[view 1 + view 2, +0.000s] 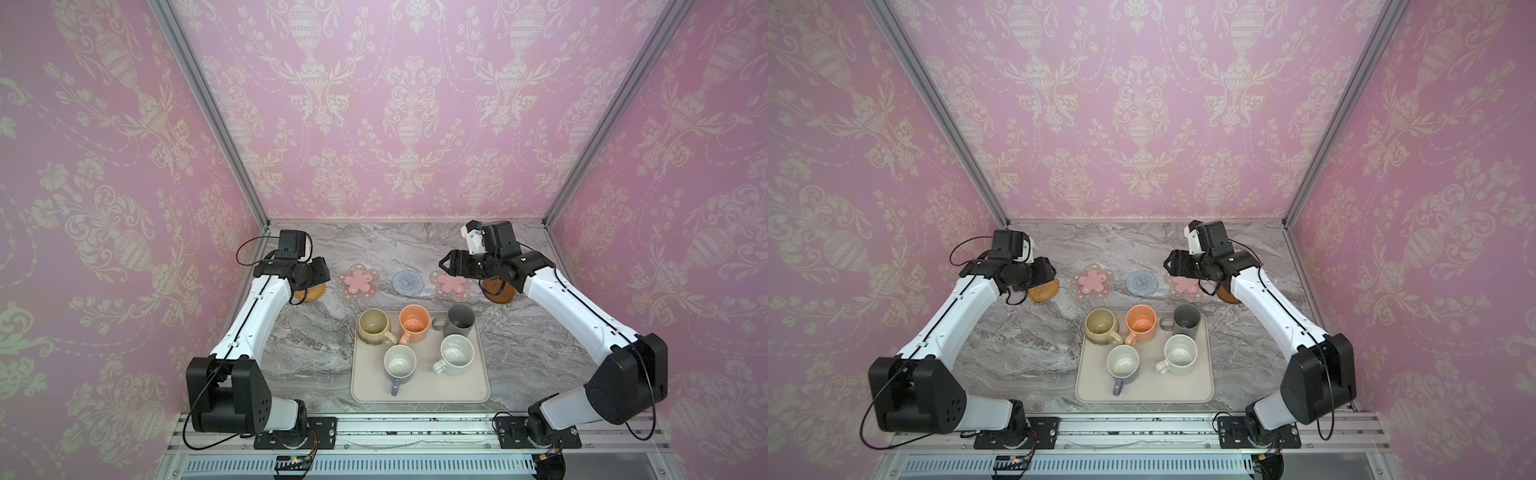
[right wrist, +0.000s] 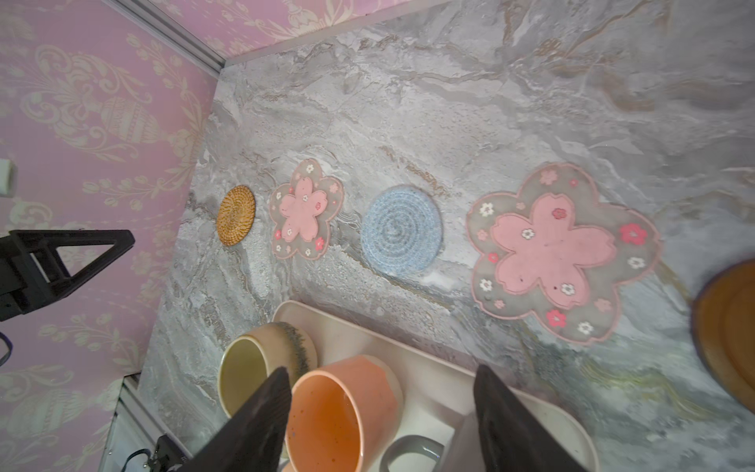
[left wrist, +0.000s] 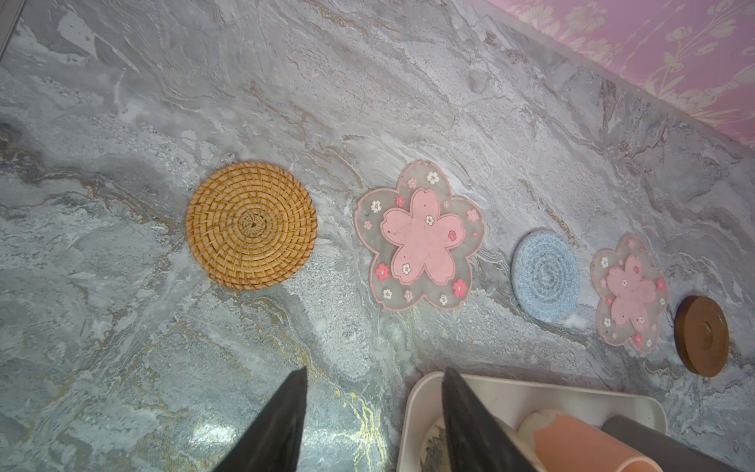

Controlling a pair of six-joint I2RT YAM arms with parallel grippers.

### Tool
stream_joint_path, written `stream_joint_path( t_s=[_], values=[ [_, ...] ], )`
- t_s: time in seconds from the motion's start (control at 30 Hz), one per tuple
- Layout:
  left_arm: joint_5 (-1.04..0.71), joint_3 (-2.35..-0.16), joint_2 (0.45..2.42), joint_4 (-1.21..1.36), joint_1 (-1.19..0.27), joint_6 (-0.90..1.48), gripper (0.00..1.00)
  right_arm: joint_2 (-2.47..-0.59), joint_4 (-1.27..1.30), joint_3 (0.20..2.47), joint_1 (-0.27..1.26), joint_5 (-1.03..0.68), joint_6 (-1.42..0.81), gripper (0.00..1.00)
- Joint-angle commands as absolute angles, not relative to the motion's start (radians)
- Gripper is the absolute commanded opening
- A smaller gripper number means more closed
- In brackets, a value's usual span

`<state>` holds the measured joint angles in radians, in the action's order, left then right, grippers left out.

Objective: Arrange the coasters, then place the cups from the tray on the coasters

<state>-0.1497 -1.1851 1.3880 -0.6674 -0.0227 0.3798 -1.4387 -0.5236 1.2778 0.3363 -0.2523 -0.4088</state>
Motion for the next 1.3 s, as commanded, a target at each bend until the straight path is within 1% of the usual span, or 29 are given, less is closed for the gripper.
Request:
stream_joint_path(
  t_s=[0.0,0.17,0.33,0.53,0.67,0.7,0.77,0.9,1.0,1.07,1.17,1.27],
  values=[
    [-0.133,-1.163,1.325,-0.702,-0.017,0.403,0.55,-1.346,-0.582,1.213,0.312,-0.169,-0.339,0.74],
    [-0.12,-1.136,1.247,-0.741,-0.018,0.428,0.54,-1.242,-0.604,1.116,0.266,-0.143,-0.297,0.75],
    [-0.078,-1.066,1.128,-0.772,-0.029,0.467,0.53,-1.189,-0.61,1.074,0.226,-0.153,-0.247,0.76],
    [-0.02,-1.035,1.062,-0.827,-0.052,0.543,0.52,-1.193,-0.632,1.109,0.169,-0.193,-0.165,0.77],
    [0.032,-1.038,1.036,-0.861,-0.118,0.612,0.52,-1.225,-0.681,1.166,0.124,-0.224,-0.156,0.76],
    [0.048,-1.039,1.029,-0.866,-0.141,0.626,0.52,-1.227,-0.692,1.209,0.123,-0.218,-0.156,0.76],
    [0.076,-1.04,1.01,-0.869,-0.191,0.653,0.52,-1.217,-0.689,1.207,0.124,-0.207,-0.183,0.76],
    [0.086,-1.035,0.981,-0.888,-0.266,0.685,0.52,-1.158,-0.63,1.118,0.124,-0.251,-0.23,0.75],
    [0.087,-1.024,0.956,-0.902,-0.307,0.681,0.52,-1.116,-0.632,1.092,0.125,-0.288,-0.247,0.74],
    [0.082,-1.03,0.951,-0.912,-0.313,0.656,0.52,-1.098,-0.675,1.107,0.13,-0.297,-0.257,0.7],
    [0.052,-1.055,0.977,-0.922,-0.314,0.586,0.52,-1.07,-0.723,1.117,0.171,-0.232,-0.259,0.67],
    [0.027,-1.06,1.008,-0.927,-0.313,0.533,0.52,-1.069,-0.77,1.147,0.247,-0.163,-0.243,0.63]
  ],
)
